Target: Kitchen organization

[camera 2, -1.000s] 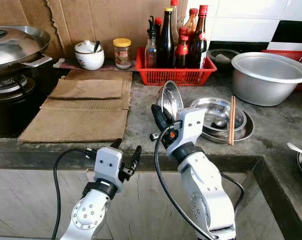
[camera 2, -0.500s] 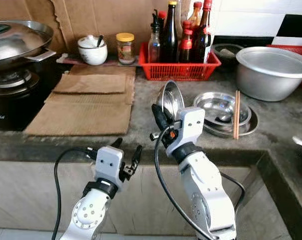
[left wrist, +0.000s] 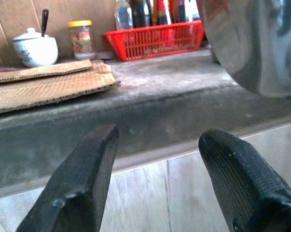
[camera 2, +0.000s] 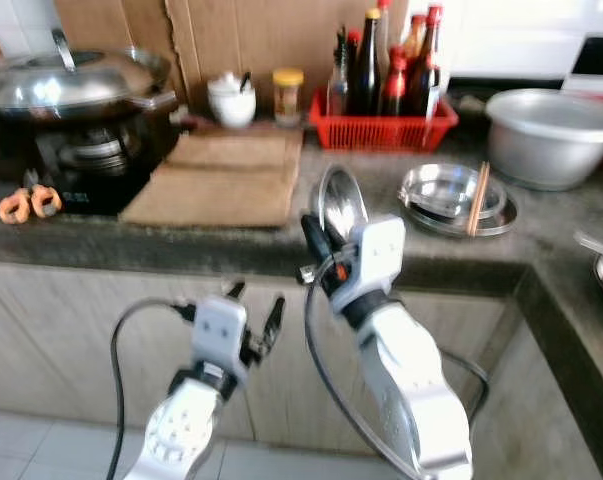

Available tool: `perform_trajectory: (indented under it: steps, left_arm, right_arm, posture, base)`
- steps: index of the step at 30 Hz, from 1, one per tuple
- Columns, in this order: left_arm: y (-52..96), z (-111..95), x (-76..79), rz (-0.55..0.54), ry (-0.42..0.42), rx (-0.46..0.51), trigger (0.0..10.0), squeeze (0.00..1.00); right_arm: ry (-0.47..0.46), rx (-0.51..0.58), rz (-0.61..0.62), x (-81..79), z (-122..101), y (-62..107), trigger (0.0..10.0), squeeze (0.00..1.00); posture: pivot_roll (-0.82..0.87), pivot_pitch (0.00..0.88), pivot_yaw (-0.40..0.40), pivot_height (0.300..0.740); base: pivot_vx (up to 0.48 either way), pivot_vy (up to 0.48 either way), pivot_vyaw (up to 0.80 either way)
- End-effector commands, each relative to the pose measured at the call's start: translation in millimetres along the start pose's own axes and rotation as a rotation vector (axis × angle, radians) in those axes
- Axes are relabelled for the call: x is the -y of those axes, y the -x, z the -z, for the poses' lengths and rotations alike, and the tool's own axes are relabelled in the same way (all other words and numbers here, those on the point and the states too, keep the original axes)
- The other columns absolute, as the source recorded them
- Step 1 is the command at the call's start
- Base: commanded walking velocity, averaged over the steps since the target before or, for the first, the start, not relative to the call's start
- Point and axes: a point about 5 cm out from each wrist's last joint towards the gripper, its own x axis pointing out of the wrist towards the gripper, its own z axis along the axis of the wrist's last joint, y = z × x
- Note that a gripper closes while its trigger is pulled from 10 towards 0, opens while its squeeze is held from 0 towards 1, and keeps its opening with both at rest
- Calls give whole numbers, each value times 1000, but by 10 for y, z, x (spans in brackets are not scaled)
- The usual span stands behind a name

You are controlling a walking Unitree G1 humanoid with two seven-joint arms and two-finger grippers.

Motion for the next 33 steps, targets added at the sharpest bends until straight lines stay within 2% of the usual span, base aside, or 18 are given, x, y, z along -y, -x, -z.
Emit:
perform_trajectory:
  steps: [1, 7, 8, 9, 24, 33]
  left_arm:
    - [5, -11, -27, -3, -8, 6, 10000, 0]
    - [5, -8, -26, -3, -8, 4, 10000, 0]
    - [4, -8, -25, -3, -7, 4, 10000, 0]
    - [4, -6, -19, 0, -7, 3, 10000, 0]
    - [9, 4, -17, -2, -6, 0, 10000, 0]
    - [8, 8, -22, -2, -1, 0, 10000, 0]
  right_arm:
    - [6, 37, -15, -51, -76, -19, 0, 0]
    - [13, 20, 4, -36, -51, 4, 0, 0]
    - [17, 16, 8, -32, -45, 6, 1686, 0]
    - [24, 7, 21, -22, -30, 11, 10000, 0]
    - [16, -20, 55, 1, 15, 56, 10000, 0]
    - [14, -38, 67, 4, 51, 102, 10000, 0]
  posture:
    - [185, 0, -50, 740]
    - [185, 0, -50, 740]
    - [185, 0, -51, 740]
    - [184, 0, -49, 740]
    - [182, 0, -49, 740]
    - [180, 0, -50, 740]
  base:
    - [-304, 0, 0]
    - [-305, 0, 0]
    - [-304, 0, 0]
    - [-307, 0, 0]
    - [-306, 0, 0]
    - [-306, 0, -765]
